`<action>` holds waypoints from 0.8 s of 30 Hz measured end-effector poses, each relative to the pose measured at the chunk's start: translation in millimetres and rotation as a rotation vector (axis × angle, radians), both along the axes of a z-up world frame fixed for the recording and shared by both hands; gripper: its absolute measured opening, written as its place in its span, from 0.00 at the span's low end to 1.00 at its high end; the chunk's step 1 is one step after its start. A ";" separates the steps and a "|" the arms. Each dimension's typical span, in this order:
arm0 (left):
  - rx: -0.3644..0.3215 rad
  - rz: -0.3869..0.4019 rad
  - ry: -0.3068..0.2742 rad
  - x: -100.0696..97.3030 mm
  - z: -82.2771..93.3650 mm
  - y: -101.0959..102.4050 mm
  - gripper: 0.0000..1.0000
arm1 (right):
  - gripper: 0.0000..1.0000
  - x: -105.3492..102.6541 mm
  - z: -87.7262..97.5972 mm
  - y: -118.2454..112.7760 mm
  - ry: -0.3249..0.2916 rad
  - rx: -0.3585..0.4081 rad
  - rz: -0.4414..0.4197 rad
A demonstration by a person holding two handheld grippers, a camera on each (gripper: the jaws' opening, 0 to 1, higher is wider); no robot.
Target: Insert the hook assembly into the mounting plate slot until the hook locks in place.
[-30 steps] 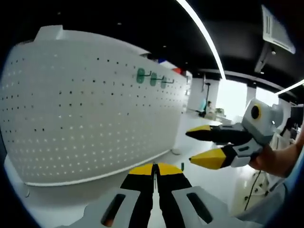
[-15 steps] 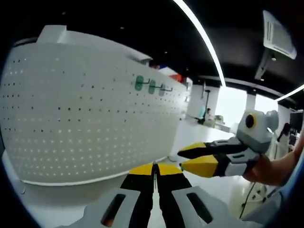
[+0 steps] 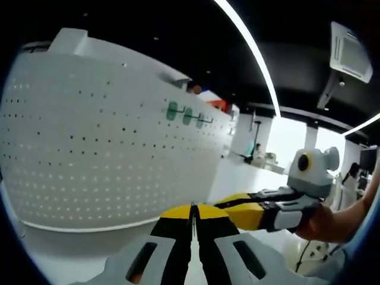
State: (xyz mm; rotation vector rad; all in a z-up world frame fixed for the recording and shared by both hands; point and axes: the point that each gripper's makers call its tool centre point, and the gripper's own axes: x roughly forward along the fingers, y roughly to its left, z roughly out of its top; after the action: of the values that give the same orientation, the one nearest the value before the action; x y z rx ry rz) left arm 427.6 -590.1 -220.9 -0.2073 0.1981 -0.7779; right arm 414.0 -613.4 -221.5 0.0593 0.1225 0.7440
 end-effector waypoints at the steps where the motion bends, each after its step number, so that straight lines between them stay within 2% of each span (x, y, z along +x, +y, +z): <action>1: -0.001 -0.002 -0.001 -0.4 0.3 -0.8 0.02 | 0.05 0.2 0.1 1.2 0.003 0.002 0.004; 24: -0.026 -0.009 -0.003 -6.4 6.4 -6.0 0.02 | 0.02 1.5 -1.0 6.7 0.029 0.024 0.011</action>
State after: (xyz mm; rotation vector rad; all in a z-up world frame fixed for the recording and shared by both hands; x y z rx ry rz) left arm 421.2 -596.1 -214.5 -0.2298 0.1866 -0.7904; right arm 415.5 -606.8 -222.5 0.0922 0.1419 0.7559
